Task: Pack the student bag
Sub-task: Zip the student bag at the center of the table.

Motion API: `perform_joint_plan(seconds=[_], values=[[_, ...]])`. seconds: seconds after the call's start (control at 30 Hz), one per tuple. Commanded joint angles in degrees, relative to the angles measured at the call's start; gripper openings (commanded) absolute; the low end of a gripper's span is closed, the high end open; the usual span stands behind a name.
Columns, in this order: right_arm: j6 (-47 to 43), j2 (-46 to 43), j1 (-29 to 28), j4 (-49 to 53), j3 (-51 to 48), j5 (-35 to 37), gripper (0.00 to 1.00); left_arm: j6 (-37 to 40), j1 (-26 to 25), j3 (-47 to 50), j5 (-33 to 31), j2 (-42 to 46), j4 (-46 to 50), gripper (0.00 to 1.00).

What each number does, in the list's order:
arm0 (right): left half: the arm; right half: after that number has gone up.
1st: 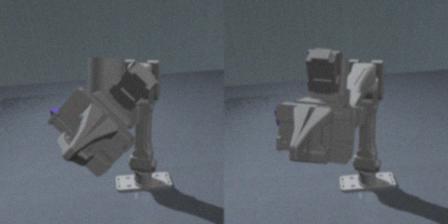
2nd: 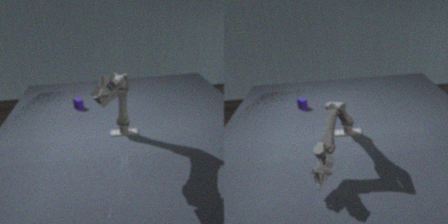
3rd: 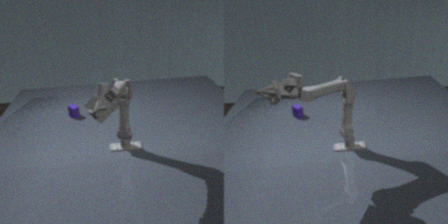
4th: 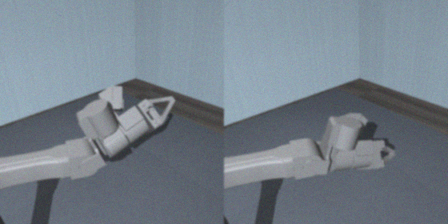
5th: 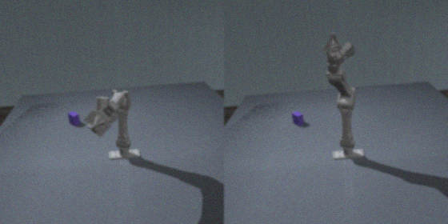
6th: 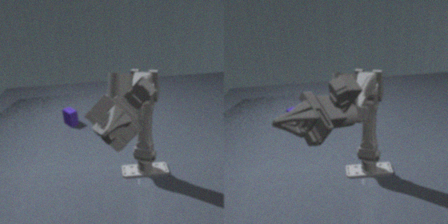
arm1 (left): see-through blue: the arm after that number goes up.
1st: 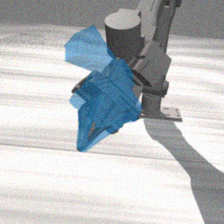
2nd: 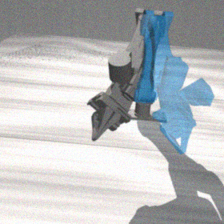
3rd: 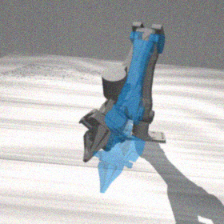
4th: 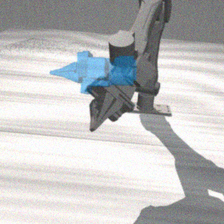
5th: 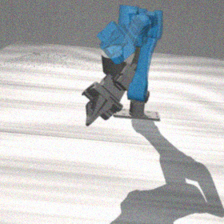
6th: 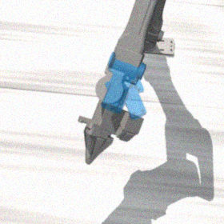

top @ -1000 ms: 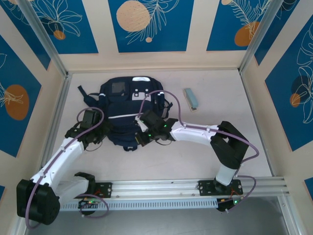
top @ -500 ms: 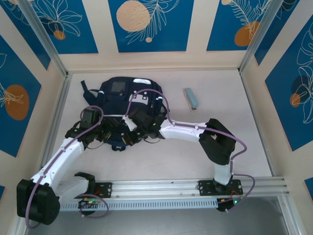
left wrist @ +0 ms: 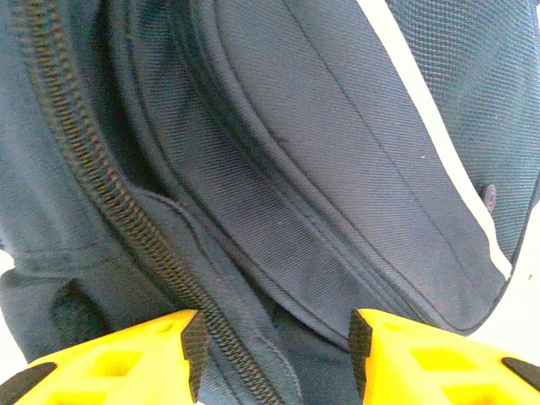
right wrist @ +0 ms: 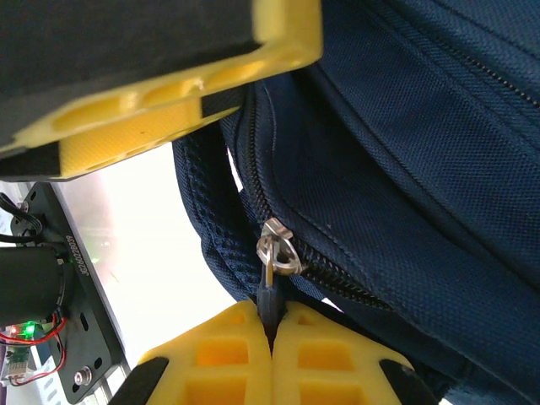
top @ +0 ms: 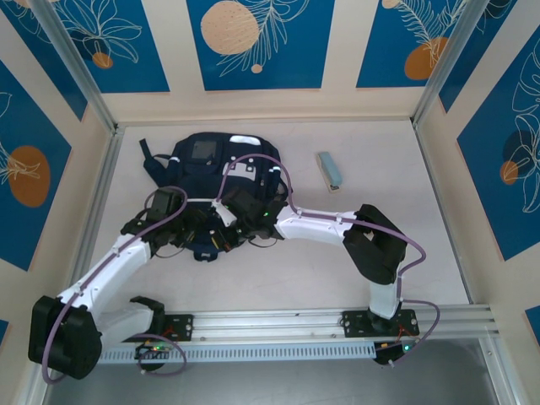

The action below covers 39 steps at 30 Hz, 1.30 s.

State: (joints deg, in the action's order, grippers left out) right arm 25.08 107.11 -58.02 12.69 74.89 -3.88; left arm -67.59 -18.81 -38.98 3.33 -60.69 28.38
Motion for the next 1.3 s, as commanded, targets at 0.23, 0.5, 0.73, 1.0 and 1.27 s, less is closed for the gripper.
perform_joint_plan(seconds=[0.23,0.5,0.73,1.0,1.27], values=[[0.82,-0.49,-0.37,-1.94,1.4,-0.97,0.0,-2.4,-1.83,0.11,-1.89,-0.67,2.3,0.47],[-0.47,-2.07,-1.03,-0.69,0.04,-0.36,0.0,-1.27,-2.24,-0.84,-3.13,-6.02,-1.8,0.31],[1.47,-7.95,-0.67,5.29,-7.13,12.36,0.0,0.18,-2.37,0.3,-11.51,-4.72,0.76,0.07],[6.33,-14.09,4.41,6.66,-17.59,21.8,0.0,3.38,-2.33,0.03,-12.81,-4.53,3.07,0.0],[4.34,-13.43,12.03,3.14,-19.16,16.56,0.0,5.47,-2.33,-0.36,-12.75,-3.35,6.49,0.0]])
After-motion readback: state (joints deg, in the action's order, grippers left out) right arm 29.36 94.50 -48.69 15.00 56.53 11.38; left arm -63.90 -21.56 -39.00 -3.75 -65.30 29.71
